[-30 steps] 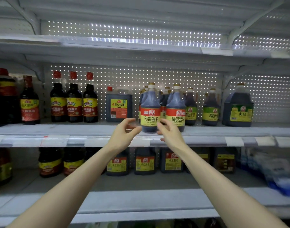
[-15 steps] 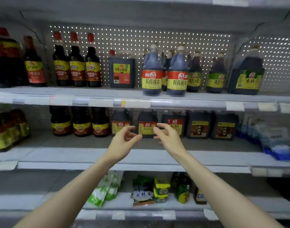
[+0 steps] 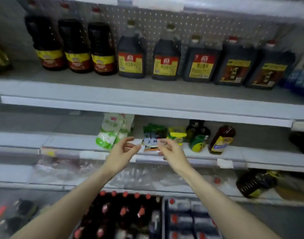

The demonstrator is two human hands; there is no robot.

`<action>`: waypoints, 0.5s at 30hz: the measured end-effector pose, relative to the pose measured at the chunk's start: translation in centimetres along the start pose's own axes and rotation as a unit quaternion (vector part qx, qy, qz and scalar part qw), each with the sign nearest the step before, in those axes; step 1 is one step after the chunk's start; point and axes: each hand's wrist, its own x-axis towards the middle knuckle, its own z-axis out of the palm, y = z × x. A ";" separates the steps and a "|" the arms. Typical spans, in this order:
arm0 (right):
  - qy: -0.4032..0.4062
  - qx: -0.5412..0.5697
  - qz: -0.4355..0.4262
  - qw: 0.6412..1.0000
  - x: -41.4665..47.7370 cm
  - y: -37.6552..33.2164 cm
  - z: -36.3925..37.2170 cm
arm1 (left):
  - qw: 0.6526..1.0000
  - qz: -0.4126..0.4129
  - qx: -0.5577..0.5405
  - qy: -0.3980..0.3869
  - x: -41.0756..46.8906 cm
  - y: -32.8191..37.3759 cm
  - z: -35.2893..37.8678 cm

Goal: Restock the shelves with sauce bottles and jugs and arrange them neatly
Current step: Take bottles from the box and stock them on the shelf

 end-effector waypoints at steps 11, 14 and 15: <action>0.022 0.011 0.135 0.991 1.8 18.5 9.7 | 0.985 -0.145 -0.005 -0.093 0.6 -20.5 2.7; 0.035 0.030 0.179 0.983 1.7 23.8 11.5 | 0.979 -0.172 0.005 -0.112 0.8 -26.1 4.0; 0.039 0.032 0.196 0.979 1.6 25.9 12.0 | 0.976 -0.179 0.008 -0.122 0.9 -28.1 4.7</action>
